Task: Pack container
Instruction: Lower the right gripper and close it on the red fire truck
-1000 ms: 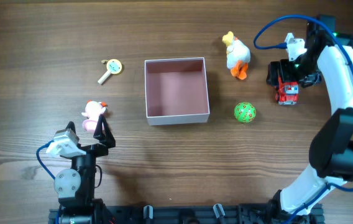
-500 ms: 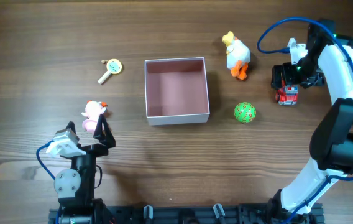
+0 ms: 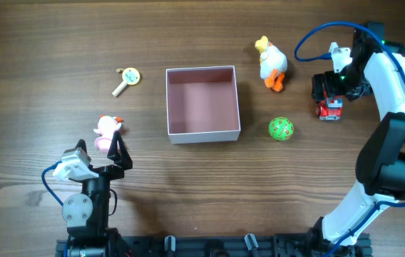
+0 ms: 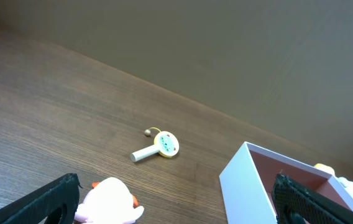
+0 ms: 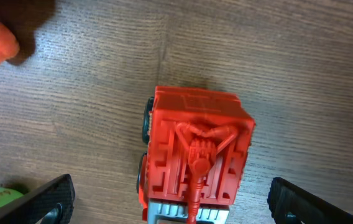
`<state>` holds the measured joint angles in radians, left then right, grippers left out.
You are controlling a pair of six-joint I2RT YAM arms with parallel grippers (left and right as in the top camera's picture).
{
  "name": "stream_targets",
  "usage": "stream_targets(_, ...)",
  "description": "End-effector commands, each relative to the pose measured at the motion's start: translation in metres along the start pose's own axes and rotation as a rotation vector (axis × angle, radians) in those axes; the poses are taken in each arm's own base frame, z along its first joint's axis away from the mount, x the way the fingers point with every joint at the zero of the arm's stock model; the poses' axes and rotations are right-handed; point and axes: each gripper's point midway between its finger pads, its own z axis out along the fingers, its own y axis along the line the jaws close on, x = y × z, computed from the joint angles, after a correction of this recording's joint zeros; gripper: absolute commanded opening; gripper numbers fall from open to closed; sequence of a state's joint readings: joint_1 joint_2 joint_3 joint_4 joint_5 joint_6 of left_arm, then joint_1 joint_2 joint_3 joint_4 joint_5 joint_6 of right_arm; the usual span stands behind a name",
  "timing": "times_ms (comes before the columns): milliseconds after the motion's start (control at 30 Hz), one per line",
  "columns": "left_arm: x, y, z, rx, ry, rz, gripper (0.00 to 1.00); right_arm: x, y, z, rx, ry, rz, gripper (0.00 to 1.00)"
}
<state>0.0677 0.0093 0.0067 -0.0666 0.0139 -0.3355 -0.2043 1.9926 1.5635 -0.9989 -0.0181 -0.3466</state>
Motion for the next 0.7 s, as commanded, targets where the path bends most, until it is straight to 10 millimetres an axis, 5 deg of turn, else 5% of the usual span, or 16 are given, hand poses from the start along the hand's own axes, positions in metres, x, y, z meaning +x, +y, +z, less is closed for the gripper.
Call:
stream_targets(0,0.002,0.0,0.0,0.003,0.008,-0.009,1.0,0.003,-0.001,0.009,-0.011,0.008,-0.011,1.0)
stream_targets(667,0.002,0.0,0.0,0.003,0.008,-0.009,1.0,0.005,0.003,0.023,-0.035,0.029,-0.012,0.98)
